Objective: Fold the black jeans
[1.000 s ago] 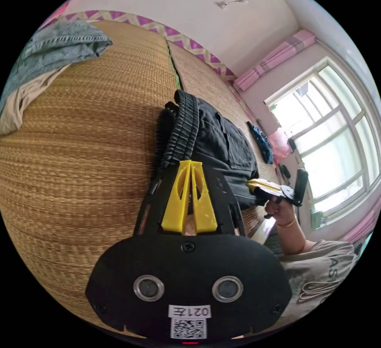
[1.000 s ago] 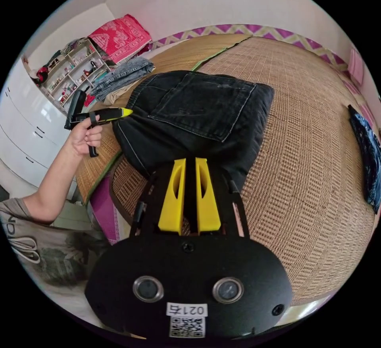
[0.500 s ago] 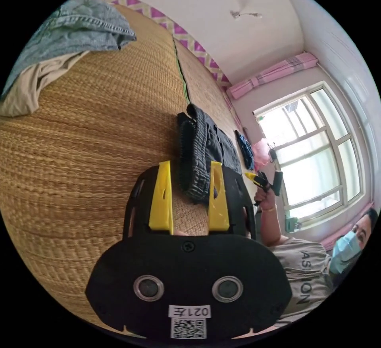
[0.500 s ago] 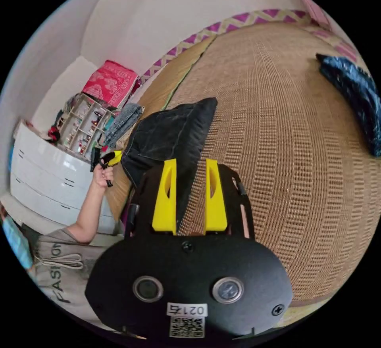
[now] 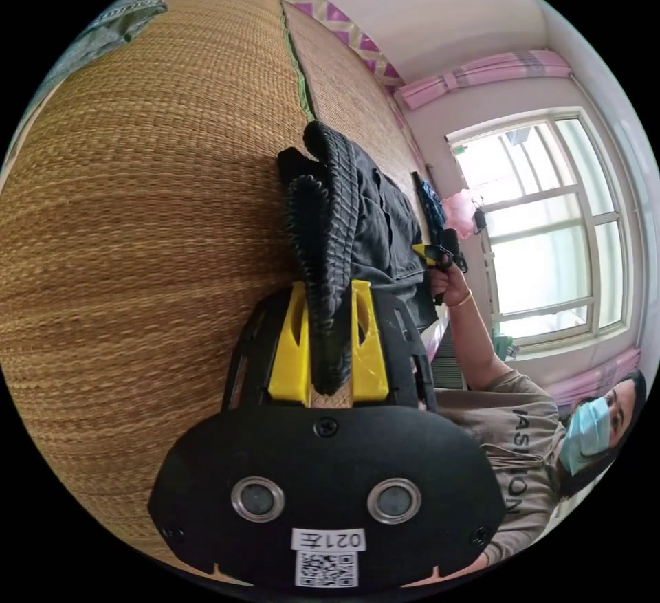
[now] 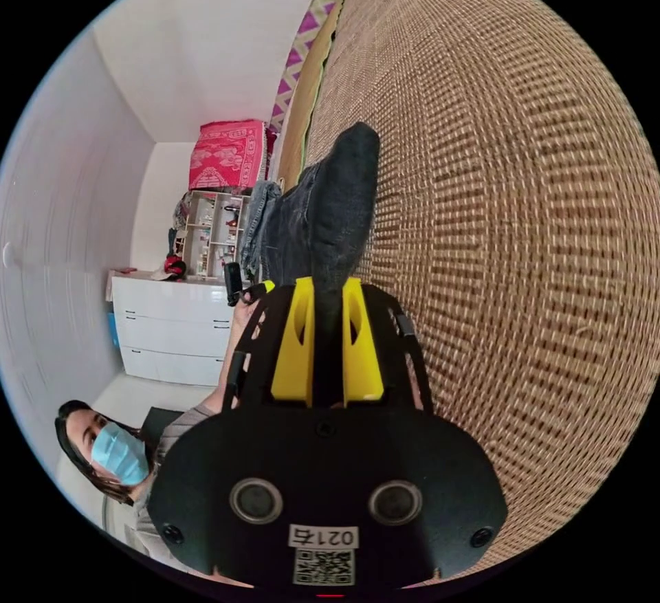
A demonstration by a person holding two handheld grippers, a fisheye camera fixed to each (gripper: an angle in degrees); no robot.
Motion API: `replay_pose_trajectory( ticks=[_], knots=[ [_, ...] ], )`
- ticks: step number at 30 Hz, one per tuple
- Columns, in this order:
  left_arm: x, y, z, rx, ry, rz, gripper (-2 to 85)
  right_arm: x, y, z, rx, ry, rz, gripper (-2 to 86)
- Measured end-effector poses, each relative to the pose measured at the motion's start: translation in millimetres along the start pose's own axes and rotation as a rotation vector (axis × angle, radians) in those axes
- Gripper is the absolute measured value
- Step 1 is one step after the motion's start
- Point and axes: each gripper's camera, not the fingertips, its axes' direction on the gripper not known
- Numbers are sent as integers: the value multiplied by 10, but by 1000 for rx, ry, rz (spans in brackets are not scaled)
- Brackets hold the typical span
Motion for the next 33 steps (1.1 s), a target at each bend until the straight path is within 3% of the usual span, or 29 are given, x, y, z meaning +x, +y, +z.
replay_pose_trajectory(
  ticks=[3, 8, 12, 19, 23, 28, 30, 33],
  knots=[
    [-58, 299, -101, 59, 76, 6, 62, -103, 63, 1, -3, -25, -49, 53],
    [279, 951, -621, 166, 119, 73, 60, -1251, -53, 194, -68, 63, -258, 51],
    [451, 1626, -1790, 368, 105, 88, 59, -2267, -458, 731, -116, 51, -394, 52],
    [200, 2570, -3985, 787, -41, 2, 56, -4668, -1966, 2888, -230, 105, -702, 53],
    [-238, 2995, -4472, 983, -85, -109, 57, -5826, -2532, 4374, -220, 251, -864, 73],
    [-1469, 3532, -4109, 1113, -15, -481, 67, -5920, -2742, 5934, -160, 670, -797, 72],
    [-1703, 3797, -3948, 1224, 138, -426, 68, -5743, -2644, 6289, -171, 773, -823, 64],
    [-1570, 3990, -3978, 1229, 108, -369, 67, -5449, -2456, 6332, -122, 833, -832, 55]
  ],
)
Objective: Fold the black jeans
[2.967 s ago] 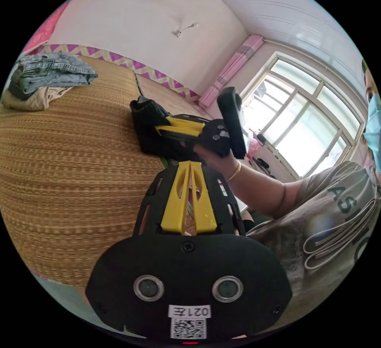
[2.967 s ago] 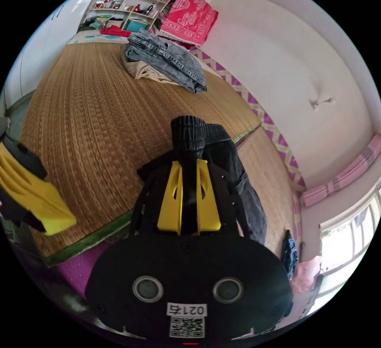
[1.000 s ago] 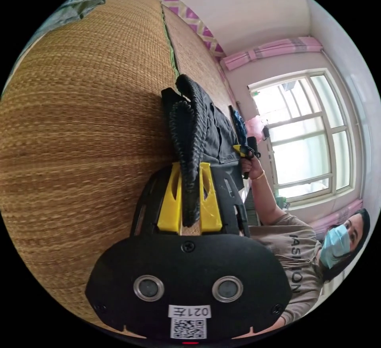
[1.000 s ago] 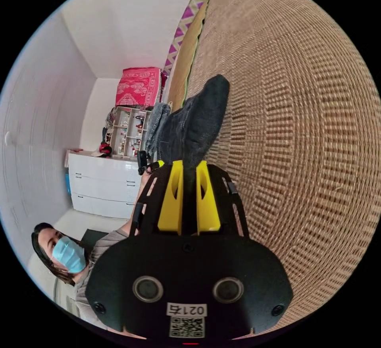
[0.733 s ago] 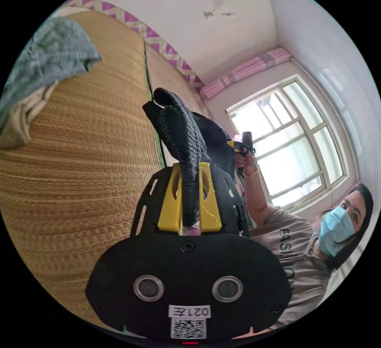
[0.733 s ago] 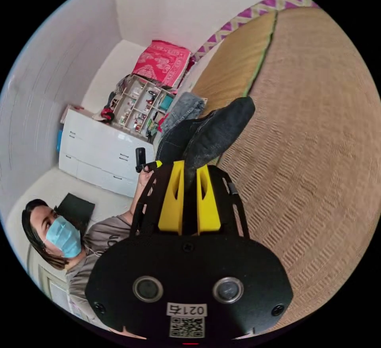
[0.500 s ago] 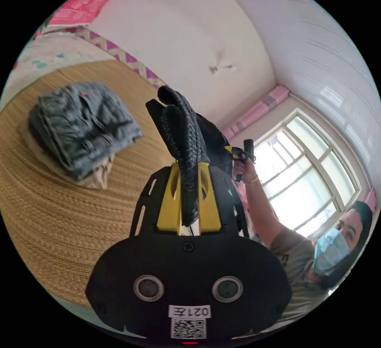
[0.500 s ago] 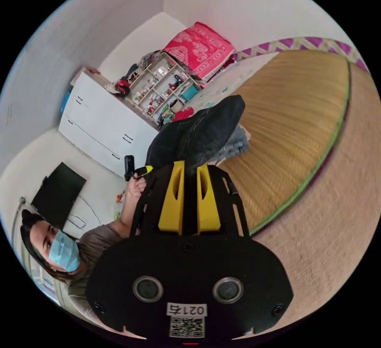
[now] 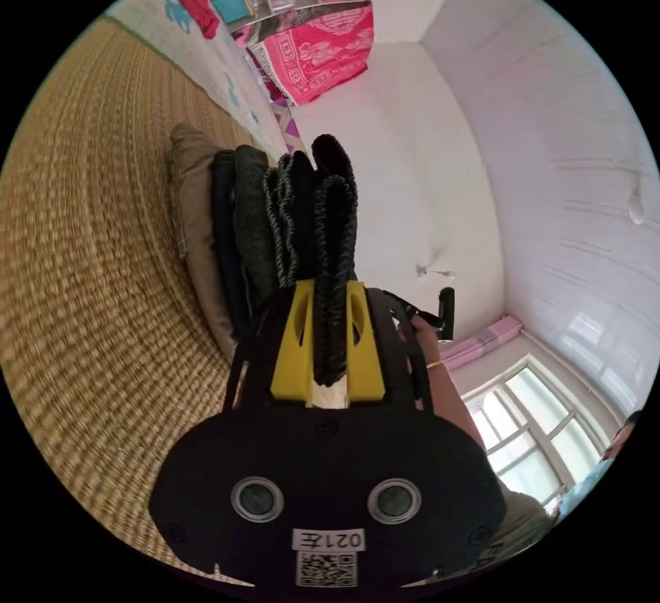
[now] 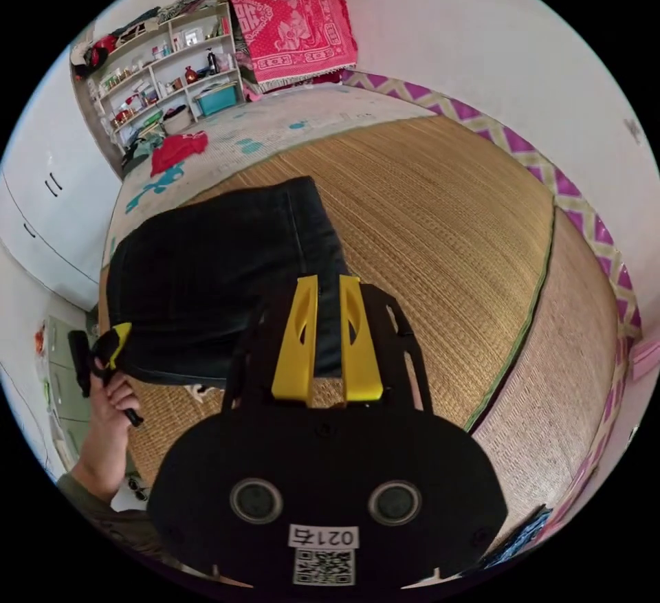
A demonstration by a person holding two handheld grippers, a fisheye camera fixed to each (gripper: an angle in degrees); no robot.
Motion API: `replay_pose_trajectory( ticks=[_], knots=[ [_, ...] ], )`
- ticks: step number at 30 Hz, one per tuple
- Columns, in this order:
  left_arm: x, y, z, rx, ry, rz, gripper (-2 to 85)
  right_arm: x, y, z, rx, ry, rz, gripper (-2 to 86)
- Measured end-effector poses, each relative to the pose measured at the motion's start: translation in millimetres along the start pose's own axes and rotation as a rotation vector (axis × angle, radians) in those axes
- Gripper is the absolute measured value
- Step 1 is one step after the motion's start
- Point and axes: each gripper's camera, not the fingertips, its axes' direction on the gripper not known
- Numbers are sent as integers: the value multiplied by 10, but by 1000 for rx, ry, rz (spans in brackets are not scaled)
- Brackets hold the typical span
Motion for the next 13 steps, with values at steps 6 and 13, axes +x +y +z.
replay_pose_trajectory(
  ticks=[6, 13],
  knots=[
    [-6, 89, -396, -23, 169, -95, 56, 329, 1205, -535, 26, -86, -47, 20],
    [622, 857, -1010, -156, 163, 88, -5, 1111, 3900, -1884, 35, -178, 40, -8]
  ],
)
